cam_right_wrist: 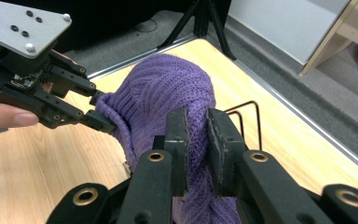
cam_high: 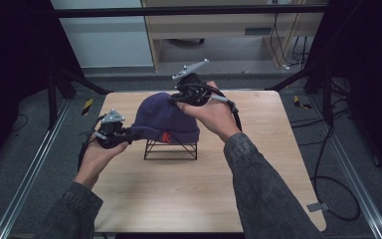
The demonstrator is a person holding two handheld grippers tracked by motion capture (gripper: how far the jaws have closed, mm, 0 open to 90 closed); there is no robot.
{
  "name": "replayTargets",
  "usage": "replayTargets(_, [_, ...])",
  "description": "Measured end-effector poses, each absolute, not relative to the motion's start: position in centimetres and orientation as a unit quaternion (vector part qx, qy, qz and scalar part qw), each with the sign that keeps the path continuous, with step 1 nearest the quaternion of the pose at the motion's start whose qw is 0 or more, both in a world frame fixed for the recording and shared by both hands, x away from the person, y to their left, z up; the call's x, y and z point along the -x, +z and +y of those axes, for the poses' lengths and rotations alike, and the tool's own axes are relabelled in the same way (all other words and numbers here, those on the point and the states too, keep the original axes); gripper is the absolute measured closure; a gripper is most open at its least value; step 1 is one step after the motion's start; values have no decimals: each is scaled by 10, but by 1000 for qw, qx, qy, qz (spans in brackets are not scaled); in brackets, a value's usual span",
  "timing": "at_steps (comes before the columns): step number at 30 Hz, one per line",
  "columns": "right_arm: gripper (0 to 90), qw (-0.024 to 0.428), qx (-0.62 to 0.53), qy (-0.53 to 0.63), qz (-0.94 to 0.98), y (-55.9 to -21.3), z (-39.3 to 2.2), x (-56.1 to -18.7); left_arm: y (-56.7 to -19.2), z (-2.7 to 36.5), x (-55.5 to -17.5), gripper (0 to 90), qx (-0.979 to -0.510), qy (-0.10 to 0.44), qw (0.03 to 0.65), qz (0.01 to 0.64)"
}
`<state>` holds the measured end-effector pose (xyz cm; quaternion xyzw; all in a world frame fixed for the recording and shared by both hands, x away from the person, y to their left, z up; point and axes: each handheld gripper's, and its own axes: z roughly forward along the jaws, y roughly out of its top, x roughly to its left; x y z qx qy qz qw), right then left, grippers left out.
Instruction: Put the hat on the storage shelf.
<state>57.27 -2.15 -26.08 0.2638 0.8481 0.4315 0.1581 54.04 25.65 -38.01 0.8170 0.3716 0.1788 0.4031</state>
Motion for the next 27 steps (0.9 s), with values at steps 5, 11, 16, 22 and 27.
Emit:
replayTargets(5, [792, 154, -260, 421, 855, -269, -19, -570, -392, 256, -541, 684, -817, 171, 401, 376])
replayTargets(11, [791, 153, -260, 413, 859, -277, -19, -568, -398, 253, -541, 676, -820, 168, 397, 376])
replayTargets(16, [790, 148, -261, 407, 863, -285, -18, -568, -408, 254, -541, 669, -821, 162, 393, 381])
replayTargets(22, [790, 143, -259, 400, 867, -293, -17, -568, -419, 258, -541, 661, -819, 153, 393, 389])
replayTargets(27, [790, 138, -260, 392, 872, -302, -15, -568, -428, 258, -540, 654, -819, 147, 393, 391])
